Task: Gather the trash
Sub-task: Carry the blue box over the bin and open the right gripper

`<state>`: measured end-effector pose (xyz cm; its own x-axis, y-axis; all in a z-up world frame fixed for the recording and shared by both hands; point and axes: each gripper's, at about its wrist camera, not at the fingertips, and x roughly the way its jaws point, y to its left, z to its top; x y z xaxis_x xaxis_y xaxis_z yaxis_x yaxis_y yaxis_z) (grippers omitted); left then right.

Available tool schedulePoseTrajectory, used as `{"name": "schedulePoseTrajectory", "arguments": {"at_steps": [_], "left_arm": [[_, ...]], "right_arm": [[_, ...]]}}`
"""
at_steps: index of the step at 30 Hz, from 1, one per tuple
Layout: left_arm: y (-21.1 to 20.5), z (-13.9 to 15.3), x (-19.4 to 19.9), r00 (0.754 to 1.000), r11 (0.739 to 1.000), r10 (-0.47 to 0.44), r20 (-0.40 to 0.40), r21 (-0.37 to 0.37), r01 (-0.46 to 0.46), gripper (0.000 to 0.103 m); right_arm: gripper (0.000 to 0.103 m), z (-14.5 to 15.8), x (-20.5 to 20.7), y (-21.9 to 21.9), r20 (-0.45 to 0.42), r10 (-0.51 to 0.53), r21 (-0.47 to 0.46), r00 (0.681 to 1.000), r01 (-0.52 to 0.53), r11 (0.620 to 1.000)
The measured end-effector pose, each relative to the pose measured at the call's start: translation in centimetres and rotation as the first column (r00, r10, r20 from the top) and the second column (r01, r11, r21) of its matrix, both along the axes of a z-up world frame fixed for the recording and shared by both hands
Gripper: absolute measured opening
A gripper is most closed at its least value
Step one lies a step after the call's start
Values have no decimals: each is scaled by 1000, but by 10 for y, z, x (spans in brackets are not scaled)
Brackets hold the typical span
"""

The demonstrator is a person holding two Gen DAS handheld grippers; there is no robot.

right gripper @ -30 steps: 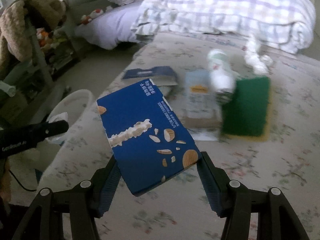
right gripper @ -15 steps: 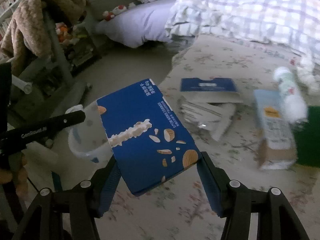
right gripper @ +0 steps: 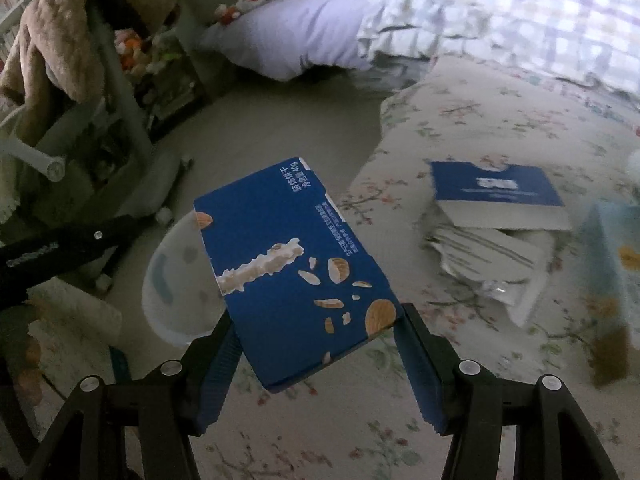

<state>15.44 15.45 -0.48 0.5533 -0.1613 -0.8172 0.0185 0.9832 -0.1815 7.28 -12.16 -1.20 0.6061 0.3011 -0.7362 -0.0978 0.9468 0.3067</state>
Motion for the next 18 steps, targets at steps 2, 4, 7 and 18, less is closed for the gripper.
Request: {"name": "schedulePoseTrajectory", "arguments": {"at_steps": [2, 4, 7, 18], "left_arm": [[4, -2, -1, 1000, 1000, 8, -4, 11, -8, 84], [7, -3, -2, 1000, 1000, 12, -6, 21, -12, 87], [12, -4, -3, 1000, 999, 13, -6, 34, -13, 88], [26, 3, -8, 1000, 999, 23, 20, 36, -24, 88]], "right_arm": [[66, -3, 6, 8, -6, 12, -8, 1000, -12, 1000], [66, -6, 13, 16, -12, 23, -20, 1000, -24, 1000], [66, -10, 25, 28, -22, 41, -32, 999, -42, 999], [66, -23, 52, 71, -47, 102, -62, 994, -105, 993]]}}
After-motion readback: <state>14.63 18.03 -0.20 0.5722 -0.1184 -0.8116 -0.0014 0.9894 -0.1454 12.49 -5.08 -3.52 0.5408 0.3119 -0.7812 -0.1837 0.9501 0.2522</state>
